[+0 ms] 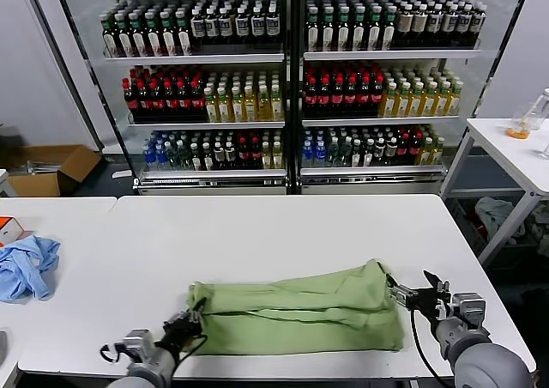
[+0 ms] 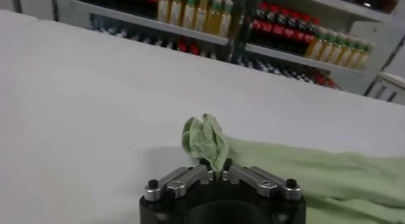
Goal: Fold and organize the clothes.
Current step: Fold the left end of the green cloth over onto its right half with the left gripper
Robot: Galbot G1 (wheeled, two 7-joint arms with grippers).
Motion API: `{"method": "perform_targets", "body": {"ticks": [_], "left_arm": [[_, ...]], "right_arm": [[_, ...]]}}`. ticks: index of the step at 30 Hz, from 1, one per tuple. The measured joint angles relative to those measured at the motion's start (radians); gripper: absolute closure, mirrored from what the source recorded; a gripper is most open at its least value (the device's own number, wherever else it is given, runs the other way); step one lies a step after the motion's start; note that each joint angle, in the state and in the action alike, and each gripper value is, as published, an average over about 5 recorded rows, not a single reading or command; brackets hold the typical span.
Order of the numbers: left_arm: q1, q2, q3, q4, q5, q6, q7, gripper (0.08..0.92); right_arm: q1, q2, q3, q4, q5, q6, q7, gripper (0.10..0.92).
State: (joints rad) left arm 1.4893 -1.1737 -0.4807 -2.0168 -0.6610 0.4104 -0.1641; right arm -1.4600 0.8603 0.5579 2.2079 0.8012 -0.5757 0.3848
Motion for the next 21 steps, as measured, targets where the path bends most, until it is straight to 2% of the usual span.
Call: {"method": "perform_targets", "body": {"ticks": [14, 21], "left_arm": [[-0.049, 0.142, -0.248, 0.076, -0.115, -0.003, 0.021, 0.895], [-0.050, 0.155, -0.284, 0.054, -0.184, 0.008, 0.040, 0.895]], "right_arm": [[0.007, -0.021, 0.010, 0.017, 0.025, 0.001, -0.002, 0.203], [0.021, -0.032, -0.003, 0.023, 0.037, 0.001, -0.002, 0.203]]}}
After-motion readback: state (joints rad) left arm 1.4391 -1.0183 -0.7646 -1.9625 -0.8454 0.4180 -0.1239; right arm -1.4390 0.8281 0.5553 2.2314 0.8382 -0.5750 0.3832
